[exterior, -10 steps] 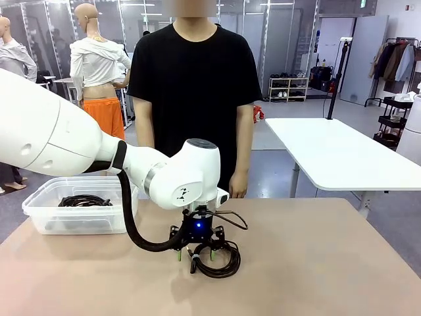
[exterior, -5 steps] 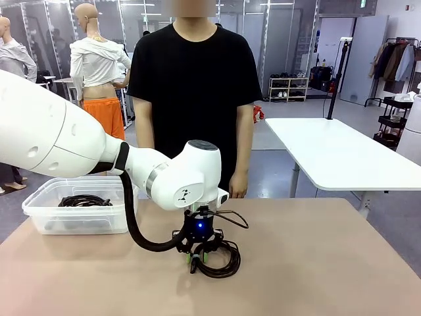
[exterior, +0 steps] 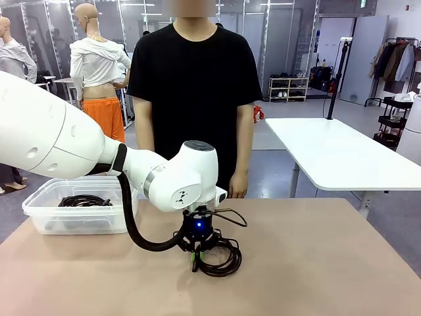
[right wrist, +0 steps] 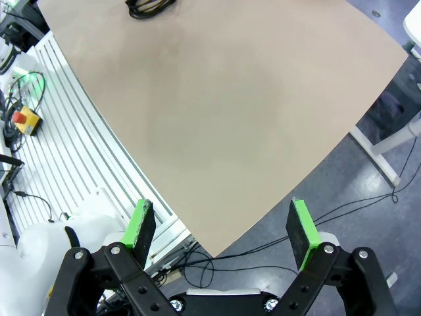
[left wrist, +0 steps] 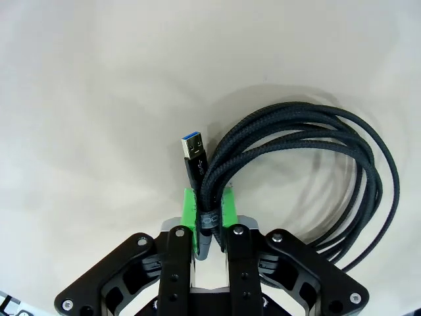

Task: Organize and store the cables.
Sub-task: Place the USB Extension Cable into the Organizing box.

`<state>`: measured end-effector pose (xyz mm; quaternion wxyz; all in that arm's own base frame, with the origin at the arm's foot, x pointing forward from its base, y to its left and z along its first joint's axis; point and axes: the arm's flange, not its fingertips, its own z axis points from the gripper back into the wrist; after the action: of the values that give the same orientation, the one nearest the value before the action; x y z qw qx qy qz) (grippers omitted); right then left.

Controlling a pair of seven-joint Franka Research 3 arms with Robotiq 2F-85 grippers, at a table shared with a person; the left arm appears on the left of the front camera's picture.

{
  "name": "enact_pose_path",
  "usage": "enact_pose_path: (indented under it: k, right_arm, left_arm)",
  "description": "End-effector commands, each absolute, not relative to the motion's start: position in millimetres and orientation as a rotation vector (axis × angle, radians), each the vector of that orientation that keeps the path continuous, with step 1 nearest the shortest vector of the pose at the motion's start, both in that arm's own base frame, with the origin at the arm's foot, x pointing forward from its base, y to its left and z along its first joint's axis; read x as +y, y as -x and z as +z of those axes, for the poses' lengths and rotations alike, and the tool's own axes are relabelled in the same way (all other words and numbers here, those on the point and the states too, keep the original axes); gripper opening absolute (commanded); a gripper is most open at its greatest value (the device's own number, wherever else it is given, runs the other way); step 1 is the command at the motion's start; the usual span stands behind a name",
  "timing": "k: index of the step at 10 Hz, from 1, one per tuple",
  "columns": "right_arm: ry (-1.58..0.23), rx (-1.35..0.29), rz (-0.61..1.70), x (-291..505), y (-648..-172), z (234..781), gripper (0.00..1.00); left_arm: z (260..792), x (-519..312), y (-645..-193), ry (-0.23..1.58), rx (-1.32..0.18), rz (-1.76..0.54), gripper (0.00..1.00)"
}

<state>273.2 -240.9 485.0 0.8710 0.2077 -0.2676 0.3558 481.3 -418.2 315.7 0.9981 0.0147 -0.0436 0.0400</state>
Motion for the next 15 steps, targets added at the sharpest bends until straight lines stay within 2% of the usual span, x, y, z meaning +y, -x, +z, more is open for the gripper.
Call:
enact_pose_path:
  k: [1,4,6,9,14,15]
  right_arm:
    - [-0.442,-0.572,0.753,-241,-274,486,1.0]
    - [-0.442,-0.572,0.753,-241,-274,486,1.0]
    - [-0.442,-0.572,0.753,-241,-274,486,1.0]
    - [-0.442,-0.572,0.753,-241,-274,486,1.0]
    - [-0.442,-0.572,0.753,-241,-274,486,1.0]
    - [-0.442,-0.572,0.753,-241,-274,486,1.0]
  left_arm:
    - [332,-399,-468,0.049,-0.102,0.037,0.0]
    - [421,-356,-444,0.087,-0.195,-0.025,0.0]
    - [454,-341,-431,0.103,-0.262,-0.103,0.0]
    - [468,-351,-423,0.072,-0.318,-0.128,0.0]
    - [475,-344,-429,0.073,-0.29,-0.091,0.0]
    - [474,-343,-428,0.067,-0.293,-0.091,0.17]
